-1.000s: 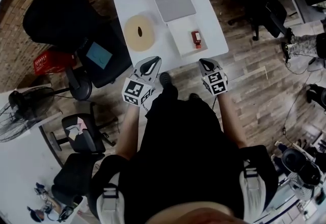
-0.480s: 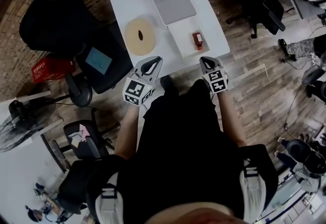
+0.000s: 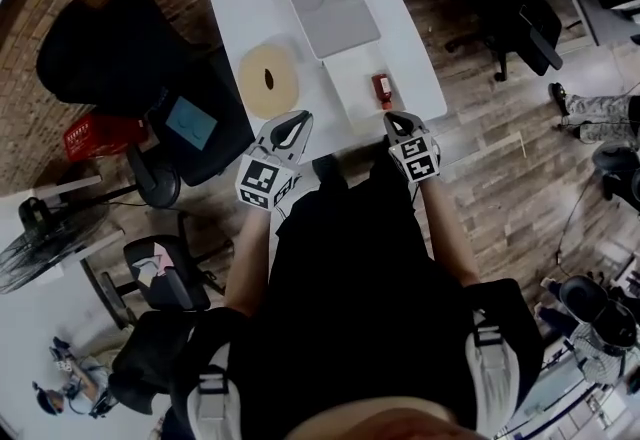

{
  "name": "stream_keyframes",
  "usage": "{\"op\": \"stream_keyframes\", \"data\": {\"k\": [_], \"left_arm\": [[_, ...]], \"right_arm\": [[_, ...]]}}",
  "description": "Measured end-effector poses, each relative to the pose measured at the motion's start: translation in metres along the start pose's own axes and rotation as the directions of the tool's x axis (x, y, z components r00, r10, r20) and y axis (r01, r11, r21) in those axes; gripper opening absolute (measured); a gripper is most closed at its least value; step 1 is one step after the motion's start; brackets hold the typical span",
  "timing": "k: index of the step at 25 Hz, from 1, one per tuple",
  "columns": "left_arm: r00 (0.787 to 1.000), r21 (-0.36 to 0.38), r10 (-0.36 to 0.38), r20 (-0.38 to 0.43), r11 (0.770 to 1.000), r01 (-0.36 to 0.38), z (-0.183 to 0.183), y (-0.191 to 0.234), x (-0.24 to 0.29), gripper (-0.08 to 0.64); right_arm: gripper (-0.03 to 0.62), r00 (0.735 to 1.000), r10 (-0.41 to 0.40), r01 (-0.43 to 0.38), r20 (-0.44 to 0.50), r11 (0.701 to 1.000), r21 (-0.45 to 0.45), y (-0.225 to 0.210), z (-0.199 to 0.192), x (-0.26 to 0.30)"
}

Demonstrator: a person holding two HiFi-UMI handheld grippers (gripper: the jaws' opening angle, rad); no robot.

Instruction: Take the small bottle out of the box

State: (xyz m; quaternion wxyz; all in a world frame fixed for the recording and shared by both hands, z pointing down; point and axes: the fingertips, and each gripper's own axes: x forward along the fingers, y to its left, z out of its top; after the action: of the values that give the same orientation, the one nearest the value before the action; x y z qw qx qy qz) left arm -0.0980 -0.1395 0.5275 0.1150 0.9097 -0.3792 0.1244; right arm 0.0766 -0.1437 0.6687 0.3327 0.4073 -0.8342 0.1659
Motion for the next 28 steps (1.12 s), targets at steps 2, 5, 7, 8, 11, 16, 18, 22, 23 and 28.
{"op": "stream_keyframes", "data": {"k": [2, 5, 7, 8, 11, 16, 18, 22, 23, 28], "left_arm": [[1.0, 0.0, 0.002, -0.006, 1.0, -0.002, 0.004, -0.002, 0.007, 0.034], [1.0, 0.0, -0.002, -0.014, 1.0, 0.002, 0.008, -0.004, 0.016, 0.034], [1.0, 0.006, -0.002, -0.025, 1.0, 0.003, 0.008, -0.004, 0.019, 0.034], [1.0, 0.007, -0.003, -0.029, 1.0, 0.003, 0.008, -0.004, 0.021, 0.034], [0.999, 0.004, -0.002, -0.037, 1.0, 0.002, 0.006, -0.004, 0.025, 0.034], [0.998, -0.004, -0.005, -0.055, 1.0, 0.005, 0.001, -0.002, 0.027, 0.034], [0.998, -0.006, -0.008, -0.059, 1.0, 0.007, 0.001, -0.001, 0.029, 0.034], [0.998, -0.002, -0.016, -0.065, 1.0, 0.016, 0.001, -0.001, 0.032, 0.034], [0.998, 0.0, -0.018, -0.066, 1.0, 0.018, 0.001, -0.001, 0.032, 0.034], [0.997, -0.002, -0.023, -0.072, 1.0, 0.023, -0.001, -0.003, 0.03, 0.034]], "right_arm": [[-0.002, 1.0, 0.012, -0.012, -0.006, 1.0, -0.002, -0.005, 0.0, 0.004], [0.0, 0.999, 0.029, -0.029, -0.015, 1.0, -0.001, -0.011, -0.001, 0.013], [0.008, 0.999, 0.038, -0.038, -0.02, 0.999, 0.01, -0.013, -0.004, 0.019], [0.011, 0.999, 0.041, -0.041, -0.02, 0.999, 0.02, -0.014, -0.004, 0.021], [0.026, 0.999, 0.041, -0.041, -0.021, 0.998, 0.043, -0.021, -0.007, 0.028], [0.055, 0.999, 0.017, -0.016, -0.038, 0.999, 0.047, -0.032, -0.014, 0.04], [0.06, 0.999, 0.012, -0.009, -0.045, 0.998, 0.058, -0.036, -0.015, 0.045], [0.078, 0.999, -0.004, 0.007, -0.042, 0.998, 0.065, -0.046, -0.01, 0.058], [0.081, 0.999, -0.006, 0.009, -0.041, 0.998, 0.067, -0.046, -0.007, 0.06], [0.095, 0.998, 0.004, 0.001, -0.07, 0.998, 0.069, -0.045, -0.013, 0.068]]}}
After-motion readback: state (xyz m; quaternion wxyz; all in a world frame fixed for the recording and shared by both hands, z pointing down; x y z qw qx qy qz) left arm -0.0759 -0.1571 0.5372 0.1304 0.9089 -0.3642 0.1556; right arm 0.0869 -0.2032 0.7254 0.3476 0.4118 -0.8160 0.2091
